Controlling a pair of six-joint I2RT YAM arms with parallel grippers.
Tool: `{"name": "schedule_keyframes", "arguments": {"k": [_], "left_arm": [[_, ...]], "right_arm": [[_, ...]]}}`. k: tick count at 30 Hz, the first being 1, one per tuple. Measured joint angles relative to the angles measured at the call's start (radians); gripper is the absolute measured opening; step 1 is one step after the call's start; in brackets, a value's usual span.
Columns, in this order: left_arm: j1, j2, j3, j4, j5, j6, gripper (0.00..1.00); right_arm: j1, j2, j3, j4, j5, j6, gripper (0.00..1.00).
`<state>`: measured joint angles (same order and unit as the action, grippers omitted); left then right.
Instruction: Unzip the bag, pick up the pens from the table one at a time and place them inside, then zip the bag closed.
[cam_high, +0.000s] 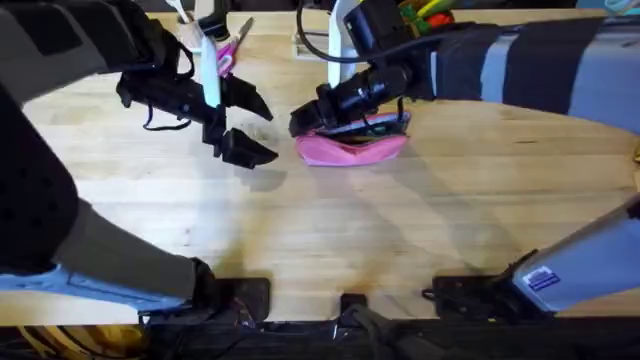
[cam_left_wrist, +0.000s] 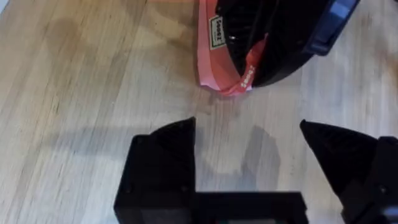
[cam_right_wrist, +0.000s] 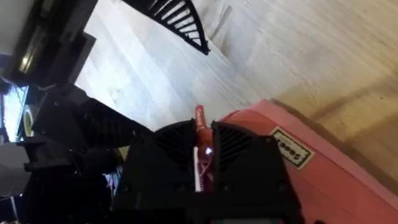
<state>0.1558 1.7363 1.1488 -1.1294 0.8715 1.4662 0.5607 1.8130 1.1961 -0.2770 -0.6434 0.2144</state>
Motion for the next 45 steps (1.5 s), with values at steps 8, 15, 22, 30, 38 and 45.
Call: {"name": "schedule_keyframes", "arguments": {"k": [8, 15, 22, 30, 38, 45], "left_arm": [[0.000, 0.000, 0.000, 0.000, 0.006, 0.000, 0.993], [-0.013, 0.000, 0.000, 0.040, 0.067, 0.001, 0.993], [-0.063, 0.035, 0.000, 0.098, 0.145, 0.001, 0.993], [-0.096, 0.039, 0.000, 0.110, 0.208, 0.001, 0.993], [-0.139, 0.107, 0.000, 0.113, 0.215, 0.001, 0.993], [-0.171, 0.187, 0.000, 0.136, 0.247, 0.001, 0.993]], "right_arm": [[-0.021, -0.006, 0.000, -0.012, -0.009, 0.018, 0.032], [-0.034, -0.075, 0.028, -0.023, -0.008, 0.018, 0.028], [-0.036, -0.112, 0.039, -0.035, 0.000, 0.018, 0.028], [-0.036, -0.112, 0.039, -0.052, 0.000, 0.018, 0.028], [-0.036, -0.112, 0.039, -0.052, 0.000, 0.018, 0.029], [-0.036, -0.112, 0.039, -0.052, 0.000, 0.018, 0.029]]}}
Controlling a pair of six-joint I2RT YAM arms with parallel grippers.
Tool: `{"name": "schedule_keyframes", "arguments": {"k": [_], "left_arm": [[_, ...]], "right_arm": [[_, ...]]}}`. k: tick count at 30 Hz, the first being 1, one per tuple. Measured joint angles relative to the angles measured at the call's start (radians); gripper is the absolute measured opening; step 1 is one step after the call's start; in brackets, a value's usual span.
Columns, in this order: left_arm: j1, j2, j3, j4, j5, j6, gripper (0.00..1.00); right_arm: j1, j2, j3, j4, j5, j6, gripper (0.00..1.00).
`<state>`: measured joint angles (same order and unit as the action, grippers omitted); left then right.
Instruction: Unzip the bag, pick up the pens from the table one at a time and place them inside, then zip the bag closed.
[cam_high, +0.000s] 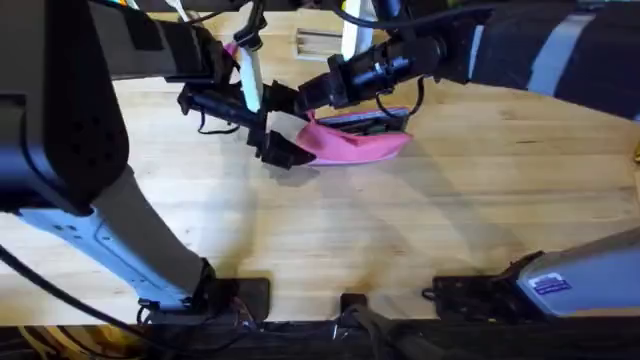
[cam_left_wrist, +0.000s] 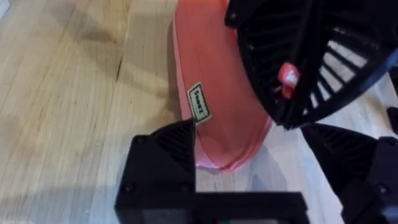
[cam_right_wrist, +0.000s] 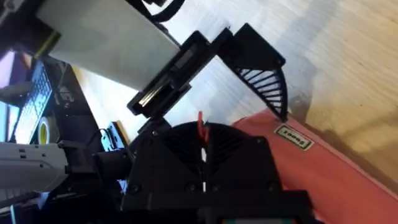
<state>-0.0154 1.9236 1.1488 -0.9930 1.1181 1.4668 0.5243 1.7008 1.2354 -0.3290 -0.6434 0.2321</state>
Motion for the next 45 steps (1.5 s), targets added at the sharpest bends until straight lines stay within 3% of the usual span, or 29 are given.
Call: {"name": "schedule_keyframes", "arguments": {"k": [1, 2, 6, 7, 8, 16, 25, 30, 38, 45], "left_arm": [[0.000, 0.000, 0.000, 0.002, 0.003, -0.001, 0.963], [0.000, 0.000, 0.000, 0.002, 0.008, 0.000, 0.873], [0.001, 0.000, 0.000, 0.008, 0.013, 0.000, 0.254], [0.001, 0.000, 0.000, 0.006, 0.013, 0.000, 0.119], [0.001, 0.000, 0.000, 0.006, 0.013, 0.003, 0.065], [-0.001, 0.000, 0.000, 0.007, 0.029, 0.007, 0.043], [-0.002, 0.000, 0.000, 0.012, 0.045, 0.007, 0.043], [-0.004, 0.000, 0.000, 0.014, 0.048, 0.007, 0.043], [-0.006, 0.000, 0.000, 0.010, 0.047, 0.007, 0.043], [-0.013, 0.000, 0.000, 0.010, 0.046, 0.007, 0.043]], "right_arm": [[0.000, 0.000, 0.000, 0.000, 0.000, 0.000, 0.029], [0.000, 0.000, 0.000, 0.000, 0.000, 0.000, 0.030], [-0.002, 0.000, 0.000, -0.006, -0.001, 0.000, 0.028], [-0.003, 0.000, 0.000, -0.011, -0.001, 0.000, 0.028], [-0.006, 0.000, 0.000, -0.019, -0.001, 0.000, 0.028], [-0.123, 0.000, 0.007, -0.096, 0.006, 0.000, 0.028], [-0.290, 0.000, 0.008, -0.266, 0.128, 0.003, 0.030], [-0.358, -0.007, 0.009, -0.332, 0.275, 0.000, 0.030], [-0.377, -0.021, 0.019, -0.433, 0.615, 0.083, 0.033], [-0.374, -0.021, 0.019, -0.442, 0.769, 0.195, 0.033]]}}
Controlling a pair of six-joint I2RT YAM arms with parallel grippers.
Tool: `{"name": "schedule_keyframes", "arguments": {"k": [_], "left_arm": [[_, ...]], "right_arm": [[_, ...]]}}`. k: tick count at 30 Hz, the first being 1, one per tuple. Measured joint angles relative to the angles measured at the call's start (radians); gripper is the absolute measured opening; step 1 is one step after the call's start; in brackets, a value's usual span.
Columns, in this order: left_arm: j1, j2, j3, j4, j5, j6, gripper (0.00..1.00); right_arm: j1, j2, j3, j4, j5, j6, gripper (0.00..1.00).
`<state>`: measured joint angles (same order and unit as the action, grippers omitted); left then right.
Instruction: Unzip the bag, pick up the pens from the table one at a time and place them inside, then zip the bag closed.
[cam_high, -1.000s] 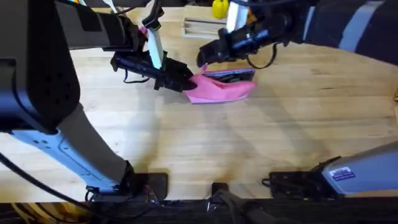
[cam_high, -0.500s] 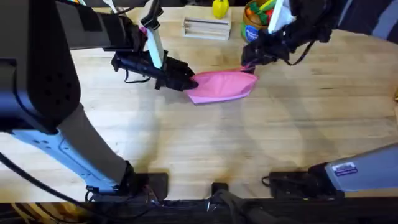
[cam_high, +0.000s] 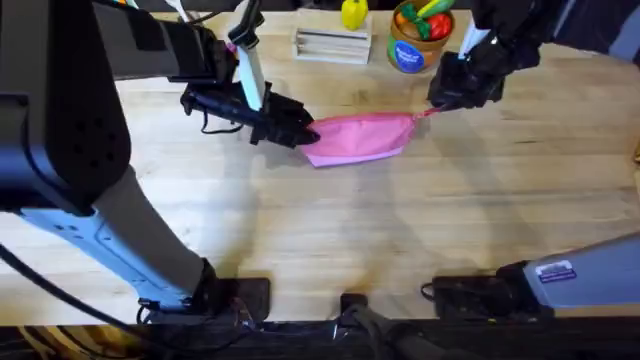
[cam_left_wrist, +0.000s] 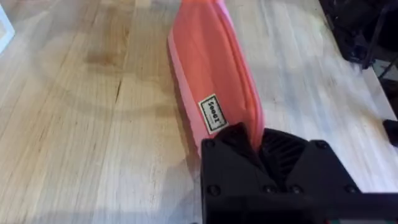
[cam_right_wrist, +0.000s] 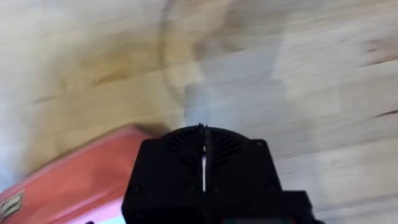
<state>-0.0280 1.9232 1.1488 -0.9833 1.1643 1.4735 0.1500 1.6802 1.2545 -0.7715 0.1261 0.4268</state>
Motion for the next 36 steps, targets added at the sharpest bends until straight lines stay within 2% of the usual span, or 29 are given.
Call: {"name": "schedule_keyframes", "arguments": {"k": [2, 8, 9, 15, 17, 20, 21, 22, 32, 36], "left_arm": [[0.003, 0.000, 0.000, 0.000, -0.010, 0.000, 0.043], [0.006, 0.000, 0.000, 0.000, -0.016, 0.000, 0.043], [0.006, 0.000, 0.000, 0.000, -0.016, 0.000, 0.043], [0.006, 0.000, 0.000, 0.000, -0.017, 0.001, 0.054], [0.007, 0.000, 0.000, -0.005, -0.009, 0.004, 0.308], [0.008, 0.000, 0.000, -0.008, 0.000, 0.004, 0.801], [0.008, 0.000, 0.000, -0.008, 0.003, 0.003, 0.928], [0.008, 0.000, 0.000, -0.009, 0.004, 0.002, 0.977], [0.009, 0.000, 0.000, 0.000, 0.010, 0.004, 0.995], [0.014, 0.000, 0.003, -0.027, -0.005, 0.004, 0.997]], "right_arm": [[-0.012, 0.000, 0.002, 0.003, 0.046, 0.018, 0.061], [-0.026, -0.006, 0.005, 0.005, 0.114, 0.041, 0.914], [-0.026, -0.012, 0.005, 0.005, 0.118, 0.041, 0.975], [-0.026, -0.132, 0.005, 0.007, 0.127, 0.045, 0.993], [-0.026, -0.182, 0.005, 0.007, 0.131, 0.040, 0.993], [-0.026, -0.253, 0.007, 0.003, 0.135, 0.003, 0.993], [-0.026, -0.271, 0.008, -0.004, 0.134, -0.015, 0.993], [-0.026, -0.290, 0.008, -0.014, 0.132, -0.034, 0.993], [-0.026, -0.463, 0.008, -0.042, 0.070, -0.149, 0.993], [-0.026, -0.520, 0.008, -0.071, 0.048, -0.196, 0.993]]}}
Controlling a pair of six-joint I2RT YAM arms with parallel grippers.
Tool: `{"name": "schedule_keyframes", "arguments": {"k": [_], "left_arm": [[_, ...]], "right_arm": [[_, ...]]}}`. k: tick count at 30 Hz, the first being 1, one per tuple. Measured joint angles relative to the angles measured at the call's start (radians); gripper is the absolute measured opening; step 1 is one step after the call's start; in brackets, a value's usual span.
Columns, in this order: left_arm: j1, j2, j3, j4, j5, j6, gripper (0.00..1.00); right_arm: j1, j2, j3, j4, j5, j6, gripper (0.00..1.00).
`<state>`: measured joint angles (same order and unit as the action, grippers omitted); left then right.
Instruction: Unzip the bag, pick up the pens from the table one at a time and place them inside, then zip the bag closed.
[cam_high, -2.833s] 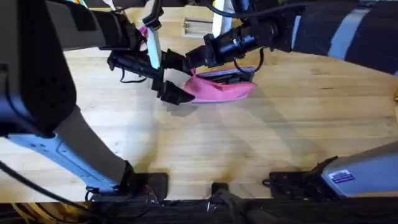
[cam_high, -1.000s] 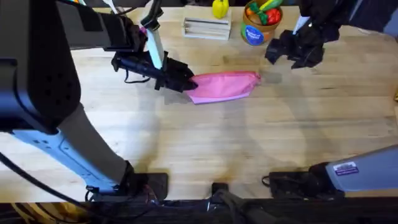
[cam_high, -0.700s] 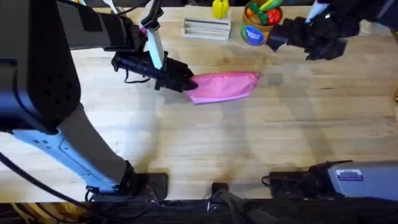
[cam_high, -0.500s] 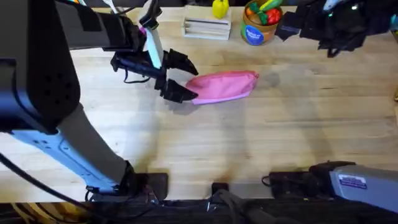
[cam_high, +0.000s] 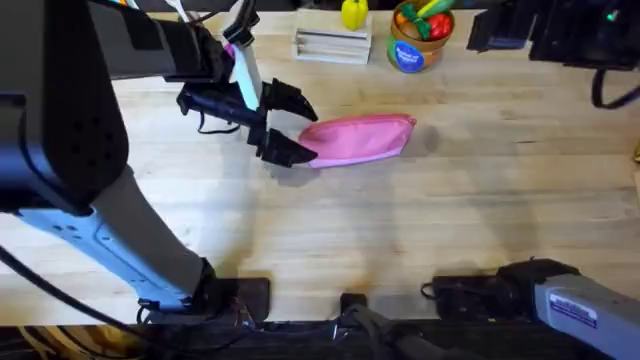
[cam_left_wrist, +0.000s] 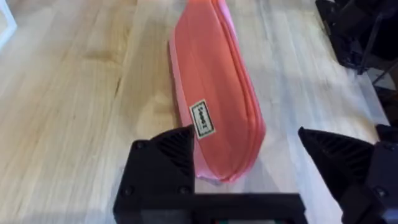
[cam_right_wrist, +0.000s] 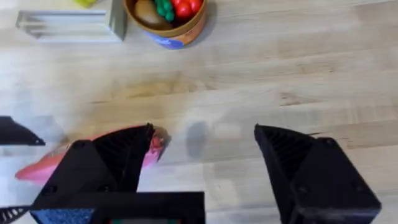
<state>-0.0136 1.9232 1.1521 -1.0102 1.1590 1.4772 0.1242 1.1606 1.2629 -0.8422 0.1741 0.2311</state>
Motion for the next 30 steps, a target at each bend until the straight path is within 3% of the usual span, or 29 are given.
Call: {"name": "schedule_keyframes", "arguments": {"k": [5, 11, 15, 20, 26, 29, 30], "left_arm": [[0.035, -0.044, 0.045, -0.092, -0.064, 0.000, 0.997], [0.118, -0.196, 0.175, -0.209, -0.154, -0.007, 0.997], [0.162, -0.301, 0.255, -0.242, -0.233, -0.056, 0.997], [0.163, -0.430, 0.323, -0.245, -0.366, -0.189, 0.995], [0.160, -0.558, 0.344, -0.251, -0.444, -0.368, 0.995], [0.160, -0.603, 0.344, -0.252, -0.457, -0.476, 0.996], [0.160, -0.627, 0.344, -0.252, -0.472, -0.580, 0.995]], "right_arm": [[0.000, -0.033, 0.000, -0.026, -0.106, -0.090, 0.993], [0.000, -0.041, 0.000, -0.029, -0.206, -0.139, 0.993], [0.000, -0.044, 0.000, -0.030, -0.229, -0.150, 0.993], [0.000, -0.044, 0.000, -0.030, -0.242, -0.154, 0.993], [0.000, -0.044, 0.000, -0.030, -0.244, -0.155, 0.993], [0.000, -0.044, 0.000, -0.030, -0.244, -0.155, 0.993], [0.000, -0.044, 0.000, -0.030, -0.245, -0.156, 0.993]]}}
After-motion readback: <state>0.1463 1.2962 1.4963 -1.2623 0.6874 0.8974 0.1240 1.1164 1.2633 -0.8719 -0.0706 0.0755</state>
